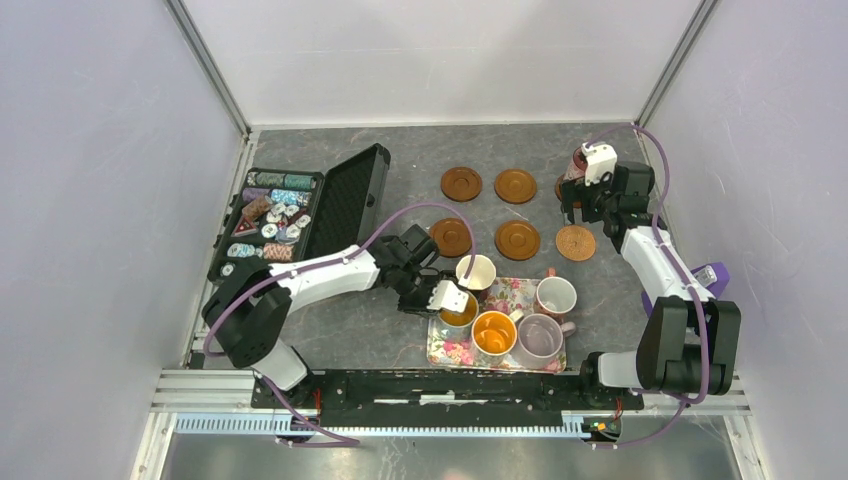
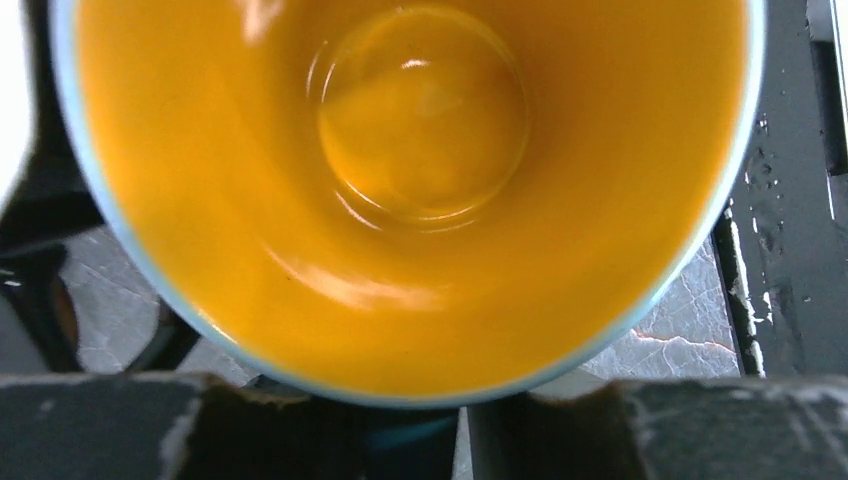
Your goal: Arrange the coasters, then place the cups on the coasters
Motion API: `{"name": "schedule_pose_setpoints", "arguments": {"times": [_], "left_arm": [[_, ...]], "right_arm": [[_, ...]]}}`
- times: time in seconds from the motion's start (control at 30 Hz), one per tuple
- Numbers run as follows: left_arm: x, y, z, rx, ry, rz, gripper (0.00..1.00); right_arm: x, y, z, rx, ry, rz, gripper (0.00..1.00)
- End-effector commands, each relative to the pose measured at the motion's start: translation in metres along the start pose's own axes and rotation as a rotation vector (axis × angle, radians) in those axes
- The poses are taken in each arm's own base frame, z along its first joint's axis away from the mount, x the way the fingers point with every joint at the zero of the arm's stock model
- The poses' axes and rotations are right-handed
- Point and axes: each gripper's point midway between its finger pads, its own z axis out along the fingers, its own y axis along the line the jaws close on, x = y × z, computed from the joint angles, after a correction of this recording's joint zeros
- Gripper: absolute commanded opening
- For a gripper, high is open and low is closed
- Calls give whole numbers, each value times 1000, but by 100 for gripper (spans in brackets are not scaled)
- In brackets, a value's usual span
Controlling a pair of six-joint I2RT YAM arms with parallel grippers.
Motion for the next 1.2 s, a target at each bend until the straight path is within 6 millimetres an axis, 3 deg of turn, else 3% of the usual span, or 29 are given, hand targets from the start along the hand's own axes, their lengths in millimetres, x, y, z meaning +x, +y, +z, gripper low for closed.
{"name": "schedule_pose_setpoints", "arguments": {"times": [0.0,0.27,0.43,0.63,0.73,0.93,1.17], "left_arm": [[-14,-2,-4,-45,-76,7,34],[-39,-3,-37,-118,-143,-5,3],[-63,-2,-68,-165,-194,-36,2],[-114,9,-121,-236,-292,-98,2],[-137,37,-145,-318,-308,-204,2],[-167,129,-177,-528,-244,-475,2],[-164,221,-180,-842,-280,-782,2]], "right_arm": [[-9,2,-4,-5,-43,-14,98],[-9,5,-5,-18,-52,2,98],[-12,6,-7,-20,-58,0,98],[-18,5,-11,-18,-66,-9,98],[-25,1,-13,-5,-79,-13,98],[-46,-25,-19,117,-130,15,98],[-65,-52,-28,247,-166,71,98]]}}
